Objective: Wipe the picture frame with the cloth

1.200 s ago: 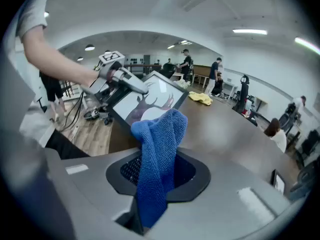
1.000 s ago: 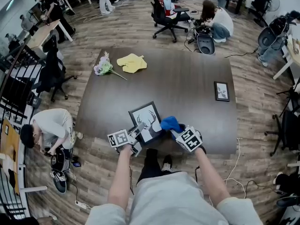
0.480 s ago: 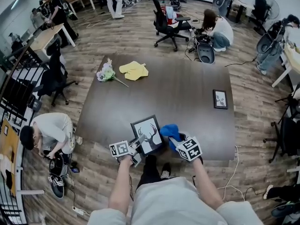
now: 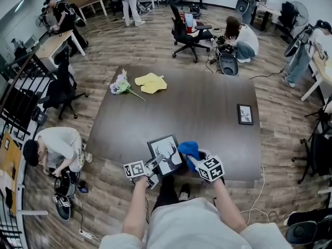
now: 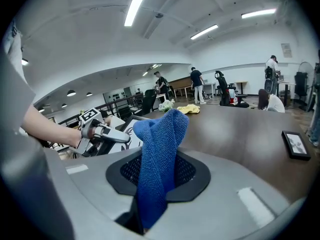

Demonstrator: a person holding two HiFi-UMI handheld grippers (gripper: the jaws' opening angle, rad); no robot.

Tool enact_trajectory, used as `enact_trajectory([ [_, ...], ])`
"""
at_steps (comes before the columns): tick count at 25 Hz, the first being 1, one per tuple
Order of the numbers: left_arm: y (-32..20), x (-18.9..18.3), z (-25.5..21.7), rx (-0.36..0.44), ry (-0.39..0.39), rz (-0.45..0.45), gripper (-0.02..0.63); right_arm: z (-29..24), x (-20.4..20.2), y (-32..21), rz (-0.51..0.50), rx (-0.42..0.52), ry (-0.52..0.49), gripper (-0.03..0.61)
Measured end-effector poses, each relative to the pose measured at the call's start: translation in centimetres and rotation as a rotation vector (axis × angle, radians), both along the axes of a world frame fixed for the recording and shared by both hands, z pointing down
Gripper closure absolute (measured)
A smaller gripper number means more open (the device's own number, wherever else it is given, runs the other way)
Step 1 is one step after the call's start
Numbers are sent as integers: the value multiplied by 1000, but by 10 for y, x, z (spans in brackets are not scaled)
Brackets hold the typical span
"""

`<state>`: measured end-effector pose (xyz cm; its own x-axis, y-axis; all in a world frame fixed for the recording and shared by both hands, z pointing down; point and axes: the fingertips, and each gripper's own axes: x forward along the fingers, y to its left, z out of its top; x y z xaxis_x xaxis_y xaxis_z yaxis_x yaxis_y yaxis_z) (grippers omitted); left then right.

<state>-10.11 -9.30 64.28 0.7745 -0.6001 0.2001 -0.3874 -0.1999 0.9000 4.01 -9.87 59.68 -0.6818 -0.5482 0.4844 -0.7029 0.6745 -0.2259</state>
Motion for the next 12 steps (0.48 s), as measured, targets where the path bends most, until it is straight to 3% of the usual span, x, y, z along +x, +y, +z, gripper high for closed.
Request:
enact_trajectory([
  [12, 10, -7, 4, -6, 19, 17, 551, -10, 0, -9, 8, 22, -1, 495],
])
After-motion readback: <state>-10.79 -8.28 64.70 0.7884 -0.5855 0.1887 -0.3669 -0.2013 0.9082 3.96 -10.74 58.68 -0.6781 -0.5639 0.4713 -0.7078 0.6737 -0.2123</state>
